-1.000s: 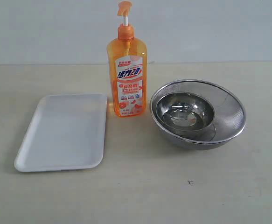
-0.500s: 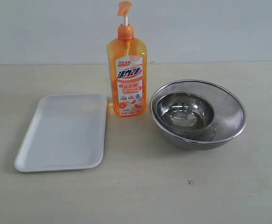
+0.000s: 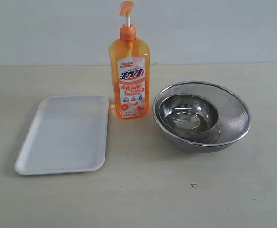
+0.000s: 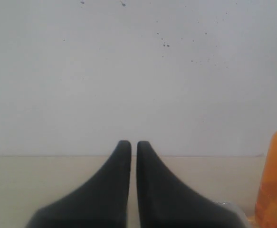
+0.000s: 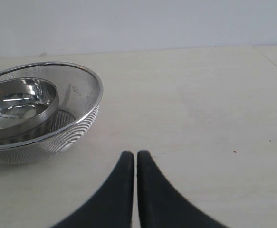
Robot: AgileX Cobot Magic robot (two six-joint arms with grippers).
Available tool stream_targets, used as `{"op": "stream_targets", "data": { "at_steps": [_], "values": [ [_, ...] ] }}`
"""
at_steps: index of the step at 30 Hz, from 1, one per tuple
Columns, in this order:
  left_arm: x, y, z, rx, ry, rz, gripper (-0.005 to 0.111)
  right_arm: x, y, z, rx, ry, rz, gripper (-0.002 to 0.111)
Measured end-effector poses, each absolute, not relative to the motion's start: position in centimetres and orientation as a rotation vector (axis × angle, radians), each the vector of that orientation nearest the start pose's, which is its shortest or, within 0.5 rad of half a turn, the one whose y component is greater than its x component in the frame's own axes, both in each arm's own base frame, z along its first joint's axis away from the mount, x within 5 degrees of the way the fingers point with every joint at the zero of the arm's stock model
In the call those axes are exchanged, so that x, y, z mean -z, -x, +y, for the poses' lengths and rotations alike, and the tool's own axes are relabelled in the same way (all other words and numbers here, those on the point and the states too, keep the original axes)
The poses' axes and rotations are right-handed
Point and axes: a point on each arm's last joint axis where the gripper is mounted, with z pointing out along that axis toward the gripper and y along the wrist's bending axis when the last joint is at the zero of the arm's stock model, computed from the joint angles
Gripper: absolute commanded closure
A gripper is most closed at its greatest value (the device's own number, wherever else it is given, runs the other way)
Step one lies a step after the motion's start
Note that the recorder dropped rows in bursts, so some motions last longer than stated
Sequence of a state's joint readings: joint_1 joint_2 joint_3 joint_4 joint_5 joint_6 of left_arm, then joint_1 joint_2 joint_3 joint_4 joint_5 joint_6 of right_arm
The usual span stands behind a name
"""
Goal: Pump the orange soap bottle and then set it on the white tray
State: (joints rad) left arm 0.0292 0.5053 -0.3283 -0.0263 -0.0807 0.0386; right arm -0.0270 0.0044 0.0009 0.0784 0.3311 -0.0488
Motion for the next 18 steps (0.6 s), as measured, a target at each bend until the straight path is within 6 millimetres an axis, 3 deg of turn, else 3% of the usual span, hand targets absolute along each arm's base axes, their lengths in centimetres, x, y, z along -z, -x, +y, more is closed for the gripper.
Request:
{"op": "stream_targets", "data": {
  "at_steps": [18],
  "values": [
    [-29.55,-11.42,0.36,-0.027,0.023,1.541,0.102,-18.29,-5.41,0.09,-0.022,-0.03,1.819,0.108]
  ]
}}
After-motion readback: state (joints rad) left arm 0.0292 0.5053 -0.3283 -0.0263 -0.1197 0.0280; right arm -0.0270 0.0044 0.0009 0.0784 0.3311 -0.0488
